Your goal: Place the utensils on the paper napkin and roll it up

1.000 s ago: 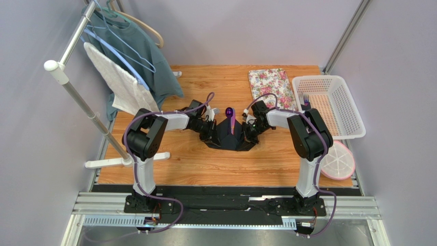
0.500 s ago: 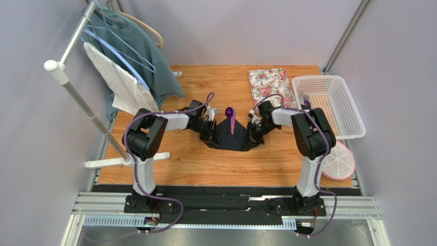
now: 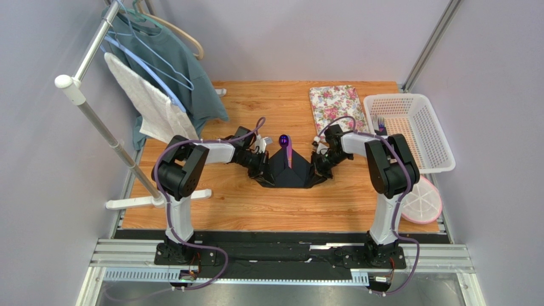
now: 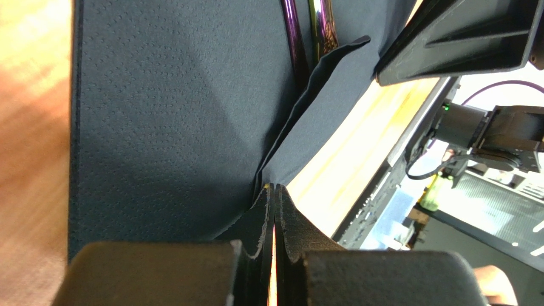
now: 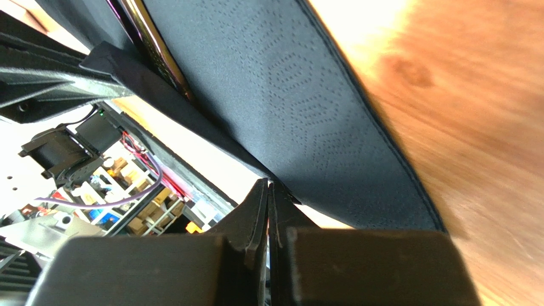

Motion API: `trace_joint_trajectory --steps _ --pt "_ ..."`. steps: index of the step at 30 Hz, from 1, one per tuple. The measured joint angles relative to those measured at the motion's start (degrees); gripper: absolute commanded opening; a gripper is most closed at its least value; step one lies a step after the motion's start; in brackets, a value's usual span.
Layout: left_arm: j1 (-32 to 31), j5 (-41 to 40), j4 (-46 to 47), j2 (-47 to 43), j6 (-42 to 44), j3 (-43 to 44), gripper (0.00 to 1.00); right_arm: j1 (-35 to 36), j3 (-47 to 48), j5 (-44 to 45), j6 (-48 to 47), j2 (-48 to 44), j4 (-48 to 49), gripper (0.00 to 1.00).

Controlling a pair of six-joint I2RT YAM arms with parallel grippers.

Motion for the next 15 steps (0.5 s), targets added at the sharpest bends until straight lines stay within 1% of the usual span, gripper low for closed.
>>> trace_joint_trajectory --steps 7,15 --pt "0.0 0.6 1.1 0.0 -1.5 -0.8 0.0 1.4 0.5 1.5 -0.3 -1.0 -0.1 0.03" --pt "0.0 0.6 2.5 -0.6 -2.3 -1.8 0.0 3.8 1.4 0.7 2.1 -2.0 3.9 0.03"
